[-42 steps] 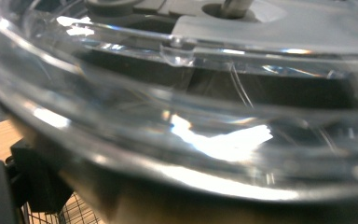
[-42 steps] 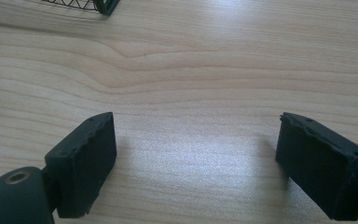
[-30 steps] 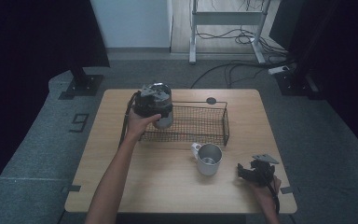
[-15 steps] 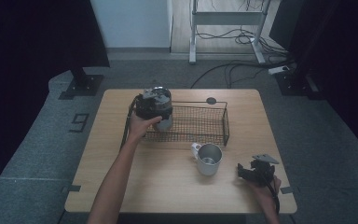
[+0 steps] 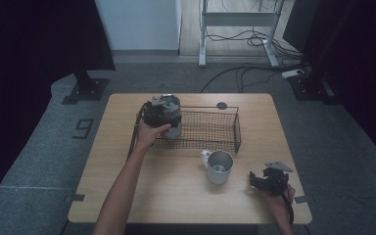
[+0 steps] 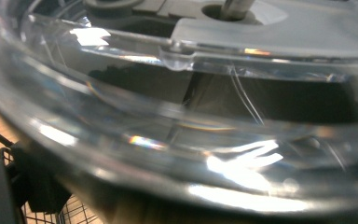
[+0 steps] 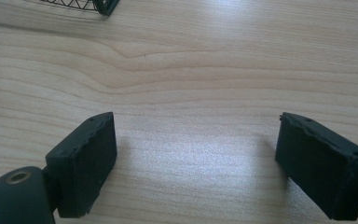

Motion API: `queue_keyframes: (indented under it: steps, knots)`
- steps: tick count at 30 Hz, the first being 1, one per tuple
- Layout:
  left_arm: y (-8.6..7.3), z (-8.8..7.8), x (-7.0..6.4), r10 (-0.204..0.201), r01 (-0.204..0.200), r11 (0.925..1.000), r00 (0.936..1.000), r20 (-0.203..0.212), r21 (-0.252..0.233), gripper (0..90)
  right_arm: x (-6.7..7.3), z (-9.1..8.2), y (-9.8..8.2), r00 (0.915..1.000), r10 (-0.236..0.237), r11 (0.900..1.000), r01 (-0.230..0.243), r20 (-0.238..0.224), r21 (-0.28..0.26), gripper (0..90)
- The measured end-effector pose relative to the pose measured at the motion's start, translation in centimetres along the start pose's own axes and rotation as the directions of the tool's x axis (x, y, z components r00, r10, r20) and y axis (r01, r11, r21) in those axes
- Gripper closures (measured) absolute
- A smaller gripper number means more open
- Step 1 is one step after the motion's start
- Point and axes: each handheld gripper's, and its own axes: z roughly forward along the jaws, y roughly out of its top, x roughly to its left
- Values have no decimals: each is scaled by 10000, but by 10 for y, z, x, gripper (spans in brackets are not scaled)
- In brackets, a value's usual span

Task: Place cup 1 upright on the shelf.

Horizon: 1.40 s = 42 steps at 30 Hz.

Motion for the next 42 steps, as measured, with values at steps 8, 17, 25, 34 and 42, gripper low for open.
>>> queue_keyframes:
  steps: [8,17,25,34,42]
  knots:
    - [-3,6,-3,88,-87,9997,10000,-39,211,41,0,0,0,10000,-1,10000,1,0,2,122]
    - [-6,12,-6,152,-150,9992,9999,-61,378,41,0,0,0,10000,-1,10000,1,-1,1,122]
    - [-11,17,-5,46,-40,9988,9999,-114,481,41,0,0,0,10000,-3,10000,3,-1,1,122]
    - [-16,22,-5,63,-51,9980,9998,-200,628,41,0,0,0,10000,-2,10000,2,0,0,122]
    - [-19,24,-8,124,-103,9977,9995,-305,670,41,0,0,0,10000,-2,10000,2,-1,1,121]
